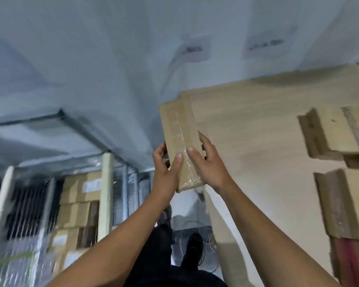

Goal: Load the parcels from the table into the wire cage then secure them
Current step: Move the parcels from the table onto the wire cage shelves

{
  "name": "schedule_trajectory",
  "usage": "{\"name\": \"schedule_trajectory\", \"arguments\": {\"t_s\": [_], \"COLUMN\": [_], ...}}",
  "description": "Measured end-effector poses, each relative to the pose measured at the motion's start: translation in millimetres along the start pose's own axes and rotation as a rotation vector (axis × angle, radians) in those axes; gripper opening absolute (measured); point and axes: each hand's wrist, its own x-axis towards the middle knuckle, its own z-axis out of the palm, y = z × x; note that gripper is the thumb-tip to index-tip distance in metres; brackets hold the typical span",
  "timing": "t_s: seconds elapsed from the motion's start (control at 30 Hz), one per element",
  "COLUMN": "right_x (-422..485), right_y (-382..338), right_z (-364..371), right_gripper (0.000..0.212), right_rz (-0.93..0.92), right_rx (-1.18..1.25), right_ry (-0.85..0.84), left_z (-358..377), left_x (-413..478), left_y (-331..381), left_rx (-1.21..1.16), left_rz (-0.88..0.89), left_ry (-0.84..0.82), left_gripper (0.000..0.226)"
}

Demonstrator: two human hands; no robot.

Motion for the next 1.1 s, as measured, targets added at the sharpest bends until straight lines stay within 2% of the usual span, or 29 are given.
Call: {"name": "schedule_trajectory", "arguments": {"t_s": [0.17,0.3,0.5,0.67,0.8,1.0,1.1], "right_x": [-12,-22,-43,-33,-4,81,122], "right_y": [-20,-28,-31,5,51,184,258], "right_z": [139,246,389,469,523,601,634], "right_gripper": [0.063,0.058,0.055,0.061,0.050,0.039,0.041], "right_rz": [-0.040,-0.042,-0.107,-0.017,0.068,0.168,0.183], "right_rx": [-0.164,-0.305,-0.564,-0.734,-0.817,-1.038,-1.170], "right_ry": [-0.377,-0.648,-1.034,-1.198,-1.232,-1.295,-1.360], "left_z": [-124,-206,-301,-354,-389,-415,-416], "left_x": [-53,-89,-128,-127,-95,-16,24], "left_y": [-17,-34,-87,-140,-197,-325,-389], "left_rx": [-0.074,-0.223,-0.420,-0.506,-0.525,-0.516,-0.527], "left_rz": [-0.042,-0.074,-0.158,-0.324,-0.420,-0.575,-0.652], "left_ry": [0.406,0.682,0.966,1.054,1.100,1.105,1.153], "left_gripper": [0.071,0.069,0.064,0.075,0.073,0.072,0.070]}}
